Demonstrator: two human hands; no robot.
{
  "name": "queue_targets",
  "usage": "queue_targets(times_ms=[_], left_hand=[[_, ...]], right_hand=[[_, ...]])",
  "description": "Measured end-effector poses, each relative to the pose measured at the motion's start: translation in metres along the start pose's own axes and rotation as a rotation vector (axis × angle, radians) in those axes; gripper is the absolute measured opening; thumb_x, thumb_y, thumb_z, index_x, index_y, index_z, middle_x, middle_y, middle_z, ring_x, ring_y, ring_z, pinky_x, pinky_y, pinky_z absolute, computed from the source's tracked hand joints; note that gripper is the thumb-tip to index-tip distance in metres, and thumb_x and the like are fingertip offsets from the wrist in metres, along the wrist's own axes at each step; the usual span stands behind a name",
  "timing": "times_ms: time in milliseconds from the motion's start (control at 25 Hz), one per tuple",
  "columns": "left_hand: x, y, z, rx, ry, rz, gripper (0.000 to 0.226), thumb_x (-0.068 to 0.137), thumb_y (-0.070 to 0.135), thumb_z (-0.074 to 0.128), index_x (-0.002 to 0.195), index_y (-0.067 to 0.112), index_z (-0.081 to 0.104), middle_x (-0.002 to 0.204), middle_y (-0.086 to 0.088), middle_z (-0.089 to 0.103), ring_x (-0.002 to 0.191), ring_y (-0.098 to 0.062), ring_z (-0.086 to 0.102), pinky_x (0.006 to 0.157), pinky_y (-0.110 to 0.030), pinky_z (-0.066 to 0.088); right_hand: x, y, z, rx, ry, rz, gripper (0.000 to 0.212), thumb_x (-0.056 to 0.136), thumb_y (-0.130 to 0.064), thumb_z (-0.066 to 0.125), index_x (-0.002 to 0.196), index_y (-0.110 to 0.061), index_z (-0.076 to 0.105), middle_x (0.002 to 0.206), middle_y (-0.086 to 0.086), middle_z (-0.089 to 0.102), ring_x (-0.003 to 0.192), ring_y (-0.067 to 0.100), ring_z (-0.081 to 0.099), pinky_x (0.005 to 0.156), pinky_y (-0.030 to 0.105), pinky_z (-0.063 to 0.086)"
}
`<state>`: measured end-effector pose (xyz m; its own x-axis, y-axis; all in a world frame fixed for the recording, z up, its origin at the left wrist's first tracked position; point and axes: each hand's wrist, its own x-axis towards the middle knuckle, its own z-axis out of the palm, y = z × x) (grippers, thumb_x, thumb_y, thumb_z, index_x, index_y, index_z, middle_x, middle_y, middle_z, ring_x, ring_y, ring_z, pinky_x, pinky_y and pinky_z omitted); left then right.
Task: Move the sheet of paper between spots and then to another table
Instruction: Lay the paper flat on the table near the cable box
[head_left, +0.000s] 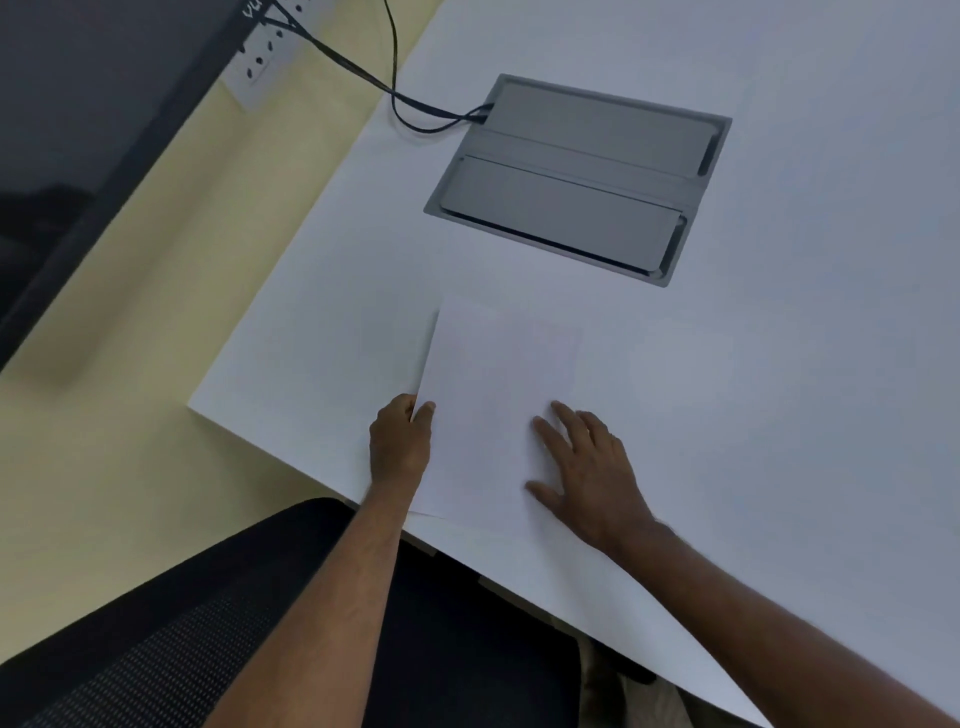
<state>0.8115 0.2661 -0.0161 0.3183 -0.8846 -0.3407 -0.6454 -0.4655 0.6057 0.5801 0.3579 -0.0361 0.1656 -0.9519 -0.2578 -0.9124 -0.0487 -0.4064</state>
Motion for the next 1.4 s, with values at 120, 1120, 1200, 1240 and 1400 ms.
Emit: queue_targets(times_ms=[120,1120,1200,1240,1400], left_hand=[[0.001,-0.005,0.001,0.064,0.048,0.074,0.024,0.1,0.026,0.062,0.12,0.013,0.064,0.106,0.001,0.065,0.094,-0.015,0.059,0.08,-0.029,0.049],[-0.007,-0.025,0.01,0.593,-0.136,0.404,0.052,0.107,0.019,0.05,0.156,0.009,0.038,0.168,-0.008,0.031,0.147,-0.033,0.032,0.114,-0.046,0.039],[-0.007,-0.024,0.01,0.608,-0.139,0.398,0.052,0.107,0.02,0.049,0.156,0.01,0.037,0.168,-0.007,0.03,0.147,-0.032,0.032,0.114,-0.047,0.04],[-0.007,-0.024,0.01,0.618,-0.141,0.398,0.052,0.107,0.02,0.049,0.157,0.01,0.037,0.168,-0.007,0.029,0.147,-0.032,0.032,0.113,-0.047,0.04],[-0.004,-0.023,0.009,0.663,-0.153,0.405,0.052,0.107,0.023,0.049,0.157,0.011,0.036,0.169,-0.006,0.028,0.146,-0.032,0.033,0.111,-0.047,0.042]], right_hand=[[-0.001,-0.006,0.011,-0.017,0.005,0.044,0.083,0.095,-0.063,0.052,0.162,-0.024,0.022,0.171,0.003,0.015,0.157,0.031,0.014,0.124,0.044,0.02],[-0.004,-0.022,0.015,0.038,0.004,0.098,0.084,0.101,-0.06,0.043,0.163,-0.012,0.012,0.173,0.008,0.002,0.16,0.024,-0.004,0.13,0.035,0.008],[-0.004,-0.023,0.015,0.037,0.002,0.099,0.084,0.101,-0.06,0.043,0.163,-0.012,0.013,0.173,0.008,0.003,0.16,0.024,-0.003,0.13,0.035,0.008],[-0.004,-0.023,0.015,0.035,0.001,0.1,0.084,0.101,-0.06,0.043,0.163,-0.012,0.013,0.173,0.009,0.003,0.16,0.024,-0.002,0.13,0.036,0.008],[-0.002,-0.022,0.015,0.012,0.007,0.104,0.084,0.101,-0.06,0.042,0.163,-0.012,0.013,0.173,0.008,0.003,0.16,0.025,-0.001,0.129,0.034,0.006]])
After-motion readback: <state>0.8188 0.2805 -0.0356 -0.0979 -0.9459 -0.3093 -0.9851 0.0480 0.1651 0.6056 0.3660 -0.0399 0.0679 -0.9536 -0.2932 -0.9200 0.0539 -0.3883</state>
